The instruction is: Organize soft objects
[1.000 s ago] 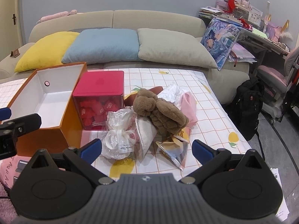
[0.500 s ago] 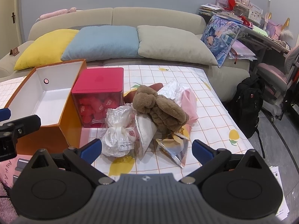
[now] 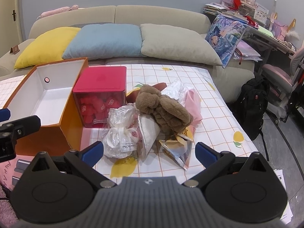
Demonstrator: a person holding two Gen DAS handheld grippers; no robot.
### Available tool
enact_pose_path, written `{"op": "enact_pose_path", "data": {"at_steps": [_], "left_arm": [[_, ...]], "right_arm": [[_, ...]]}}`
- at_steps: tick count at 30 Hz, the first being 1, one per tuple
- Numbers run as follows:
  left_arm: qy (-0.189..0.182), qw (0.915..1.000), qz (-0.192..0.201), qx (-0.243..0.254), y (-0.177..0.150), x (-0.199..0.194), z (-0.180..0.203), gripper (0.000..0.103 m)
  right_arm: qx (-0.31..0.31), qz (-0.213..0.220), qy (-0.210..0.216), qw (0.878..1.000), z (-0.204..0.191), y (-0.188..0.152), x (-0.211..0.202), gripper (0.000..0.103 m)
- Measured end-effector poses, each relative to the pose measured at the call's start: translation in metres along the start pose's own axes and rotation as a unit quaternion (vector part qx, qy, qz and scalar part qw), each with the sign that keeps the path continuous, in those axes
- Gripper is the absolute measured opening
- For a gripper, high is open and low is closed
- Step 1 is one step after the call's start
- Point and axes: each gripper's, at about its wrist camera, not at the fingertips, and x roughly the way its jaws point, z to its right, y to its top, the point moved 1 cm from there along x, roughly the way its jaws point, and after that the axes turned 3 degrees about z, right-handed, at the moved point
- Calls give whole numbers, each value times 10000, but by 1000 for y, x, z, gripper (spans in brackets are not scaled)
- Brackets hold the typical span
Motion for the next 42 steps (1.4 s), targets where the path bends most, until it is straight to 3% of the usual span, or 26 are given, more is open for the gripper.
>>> {"op": "enact_pose_path", "data": {"at_steps": [20, 24, 27, 29, 33, 36, 39, 42], "left_arm": [[-42, 10000, -69, 8, -3, 2, 0, 101], [-212, 9996, -176, 63, -1, 4, 3, 91], [-477, 9984, -277, 80, 3, 8, 6, 85], [-653, 9972, -353, 108, 8, 13, 10, 80], [-919, 9947, -445, 134, 20, 27, 20, 74], [-1054, 9921, -666, 154, 29, 43, 30, 72], [-1069, 9873, -1138, 286, 35, 67, 42, 72], [-990, 9806, -1609, 521, 37, 93, 60, 72]], "right_arm": [[49, -70, 10, 10000, 2, -2, 2, 100], [175, -42, 70, 9998, 7, 0, 3, 100], [393, 69, 123, 9991, 16, 2, 2, 91], [358, -77, 64, 9993, 21, 5, 7, 84], [259, -115, -7, 9996, 31, 9, 17, 80], [87, -15, -7, 10000, 39, 15, 24, 80], [-319, 189, -40, 9993, 44, 20, 34, 80], [-504, 121, 90, 9986, 50, 23, 52, 80]]}}
